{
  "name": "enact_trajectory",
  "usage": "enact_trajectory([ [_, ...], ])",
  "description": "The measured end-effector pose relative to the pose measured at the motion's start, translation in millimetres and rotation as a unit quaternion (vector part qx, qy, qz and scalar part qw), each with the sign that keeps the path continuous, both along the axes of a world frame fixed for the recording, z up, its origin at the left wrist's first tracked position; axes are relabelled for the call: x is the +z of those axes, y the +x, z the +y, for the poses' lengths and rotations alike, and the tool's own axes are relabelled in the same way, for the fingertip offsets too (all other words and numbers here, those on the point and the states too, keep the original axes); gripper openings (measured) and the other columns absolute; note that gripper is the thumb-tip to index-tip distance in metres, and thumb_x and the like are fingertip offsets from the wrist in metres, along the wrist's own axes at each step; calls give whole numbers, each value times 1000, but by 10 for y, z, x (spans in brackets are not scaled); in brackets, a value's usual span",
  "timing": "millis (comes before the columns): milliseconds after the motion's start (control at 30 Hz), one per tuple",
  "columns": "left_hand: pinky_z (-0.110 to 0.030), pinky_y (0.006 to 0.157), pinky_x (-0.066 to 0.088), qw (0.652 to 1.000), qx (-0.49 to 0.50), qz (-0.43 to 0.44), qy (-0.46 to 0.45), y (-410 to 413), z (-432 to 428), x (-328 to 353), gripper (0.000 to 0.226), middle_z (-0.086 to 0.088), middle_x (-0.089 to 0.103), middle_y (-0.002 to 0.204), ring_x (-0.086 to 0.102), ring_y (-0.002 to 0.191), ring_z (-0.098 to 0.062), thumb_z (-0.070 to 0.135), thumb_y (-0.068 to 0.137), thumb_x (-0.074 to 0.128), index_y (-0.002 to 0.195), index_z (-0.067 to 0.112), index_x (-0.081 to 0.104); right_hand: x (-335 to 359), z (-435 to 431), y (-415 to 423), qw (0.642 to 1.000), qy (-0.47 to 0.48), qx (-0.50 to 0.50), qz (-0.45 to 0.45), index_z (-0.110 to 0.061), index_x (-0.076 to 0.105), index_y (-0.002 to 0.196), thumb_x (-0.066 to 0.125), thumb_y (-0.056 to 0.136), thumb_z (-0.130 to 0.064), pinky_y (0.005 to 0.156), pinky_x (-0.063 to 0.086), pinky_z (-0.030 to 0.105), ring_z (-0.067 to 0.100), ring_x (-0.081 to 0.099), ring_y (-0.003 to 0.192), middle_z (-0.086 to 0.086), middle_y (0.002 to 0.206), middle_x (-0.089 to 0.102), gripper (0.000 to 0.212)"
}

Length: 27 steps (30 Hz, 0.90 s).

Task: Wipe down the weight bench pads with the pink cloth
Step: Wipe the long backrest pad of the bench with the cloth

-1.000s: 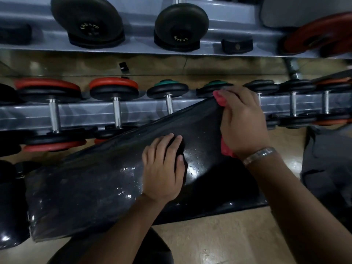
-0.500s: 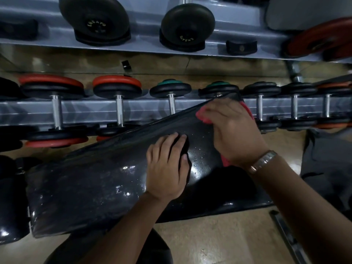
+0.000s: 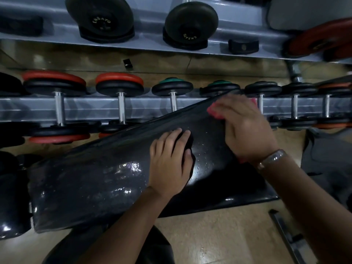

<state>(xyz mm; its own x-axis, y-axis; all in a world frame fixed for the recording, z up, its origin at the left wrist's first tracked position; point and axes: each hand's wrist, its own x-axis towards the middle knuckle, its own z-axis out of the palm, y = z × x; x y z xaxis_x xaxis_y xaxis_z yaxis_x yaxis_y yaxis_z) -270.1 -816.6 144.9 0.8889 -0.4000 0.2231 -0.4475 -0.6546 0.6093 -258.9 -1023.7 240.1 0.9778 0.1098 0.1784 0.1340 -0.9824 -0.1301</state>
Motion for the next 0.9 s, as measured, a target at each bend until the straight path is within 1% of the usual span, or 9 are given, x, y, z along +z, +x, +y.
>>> enact_trajectory([
  [67,-45,106,37,1000,-8,11,-13,15,34,42,42,-3,57,138,51,127,-26,28,98,47,136,15,59,-26,81,82,995,-32,-93,-20,-5,69,122,47,88,5,111,40,51,38,55,125,15,126,66,42],
  [133,-42,106,37,999,-21,17,-35,67,103,70,39,-2,58,136,51,126,-23,25,99,48,135,16,60,-47,258,19,992,-52,-117,-11,-6,67,126,47,86,2,113,38,53,37,51,130,16,129,65,46],
  [267,-44,108,35,999,26,36,-28,235,262,6,38,-3,56,134,49,128,-25,23,99,46,134,16,59,-18,366,-475,996,-44,53,48,-8,68,128,48,84,5,115,36,52,33,52,133,12,133,65,50],
  [300,-45,108,36,998,35,43,-18,254,282,-25,38,-4,55,134,48,128,-26,23,100,44,134,15,58,4,313,-538,996,-49,61,41,-9,69,126,49,85,7,115,37,50,33,54,133,10,133,65,49],
  [467,-46,108,36,999,31,35,8,231,291,-164,41,-6,55,136,47,130,-27,26,102,39,138,14,54,-33,408,-510,994,-40,-101,-16,-8,66,129,52,85,10,115,36,52,36,52,133,13,136,63,50],
  [533,-45,108,36,999,32,24,6,228,291,-187,40,-7,55,136,48,129,-28,25,102,40,139,13,54,-85,529,-679,998,-49,-26,23,-7,66,129,57,79,13,116,35,52,34,52,134,14,135,63,54],
  [633,-45,107,37,999,34,10,3,227,288,-205,40,-8,56,136,49,129,-28,23,102,42,138,13,55,-24,422,-906,990,-39,110,77,-11,70,125,60,80,6,116,37,52,30,53,134,9,135,65,49],
  [800,-46,106,38,999,41,-5,-5,219,283,-211,40,-9,57,134,50,127,-29,21,100,44,137,12,56,-22,477,-813,999,-21,-35,31,-5,70,123,47,82,9,111,39,55,36,55,129,14,129,66,48],
  [900,-46,107,38,999,39,-14,-6,217,284,-213,39,-9,57,134,50,127,-29,21,101,45,137,11,56,-71,550,-1027,994,-29,82,69,-6,70,122,53,85,6,111,40,53,33,57,128,12,127,67,42],
])
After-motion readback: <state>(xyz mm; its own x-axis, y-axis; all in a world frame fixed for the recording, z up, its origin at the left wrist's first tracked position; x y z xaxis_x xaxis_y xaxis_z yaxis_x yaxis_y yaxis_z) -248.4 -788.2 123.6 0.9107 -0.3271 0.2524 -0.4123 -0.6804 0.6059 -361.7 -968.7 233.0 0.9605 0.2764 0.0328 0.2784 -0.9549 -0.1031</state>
